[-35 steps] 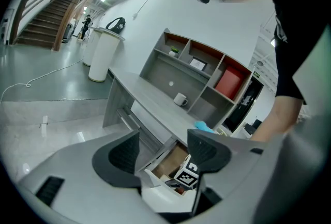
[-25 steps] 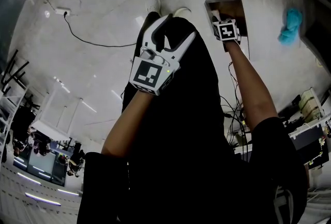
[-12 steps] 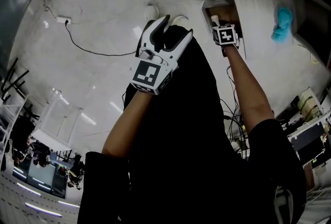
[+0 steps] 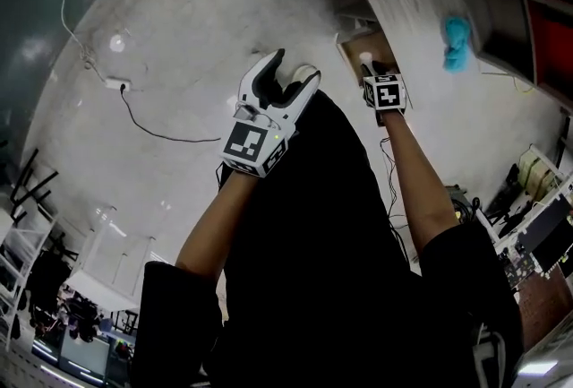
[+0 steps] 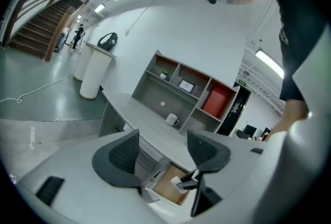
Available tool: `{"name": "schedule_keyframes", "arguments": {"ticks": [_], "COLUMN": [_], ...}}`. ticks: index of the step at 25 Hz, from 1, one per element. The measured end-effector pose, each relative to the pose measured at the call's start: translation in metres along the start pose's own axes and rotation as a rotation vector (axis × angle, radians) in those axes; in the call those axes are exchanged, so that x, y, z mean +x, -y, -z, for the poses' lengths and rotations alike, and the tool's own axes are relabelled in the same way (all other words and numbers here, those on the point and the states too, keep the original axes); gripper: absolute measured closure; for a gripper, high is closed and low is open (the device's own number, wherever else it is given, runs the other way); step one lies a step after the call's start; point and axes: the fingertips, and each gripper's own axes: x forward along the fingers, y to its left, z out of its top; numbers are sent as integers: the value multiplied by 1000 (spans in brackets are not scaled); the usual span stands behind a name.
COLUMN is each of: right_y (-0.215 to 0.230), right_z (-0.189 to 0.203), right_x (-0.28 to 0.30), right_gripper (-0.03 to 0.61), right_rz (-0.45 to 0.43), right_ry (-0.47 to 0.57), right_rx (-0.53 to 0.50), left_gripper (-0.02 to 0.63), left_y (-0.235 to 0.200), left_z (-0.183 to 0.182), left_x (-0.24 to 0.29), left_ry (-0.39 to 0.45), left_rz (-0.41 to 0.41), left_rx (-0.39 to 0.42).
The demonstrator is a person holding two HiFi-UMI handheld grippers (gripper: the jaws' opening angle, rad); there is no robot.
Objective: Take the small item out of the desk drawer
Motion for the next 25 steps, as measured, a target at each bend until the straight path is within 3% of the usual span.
{"name": "schedule_keyframes", "arguments": {"ticks": [5,13,20,25], "right_y": [-19,-43,-47,-37], "right_z": [-36,-95,-134,-139], "right_x": [-66,-180,-283,-365], "right_gripper": [462,462,462,462], "right_rz": [34,96,164,242], "right_ry": [150,430,672,832], "right_rx": [125,302,325,379], "left_gripper": [345,345,345,345], "left_y": [-1,-1,28,62], "left_z": [-40,-85,-128,-154], "left_x": [-26,-55,-45,-26], "left_ry": [52,68,91,100], "left_rz": [57,167,285,357], "left_rx": [0,53,126,150]}}
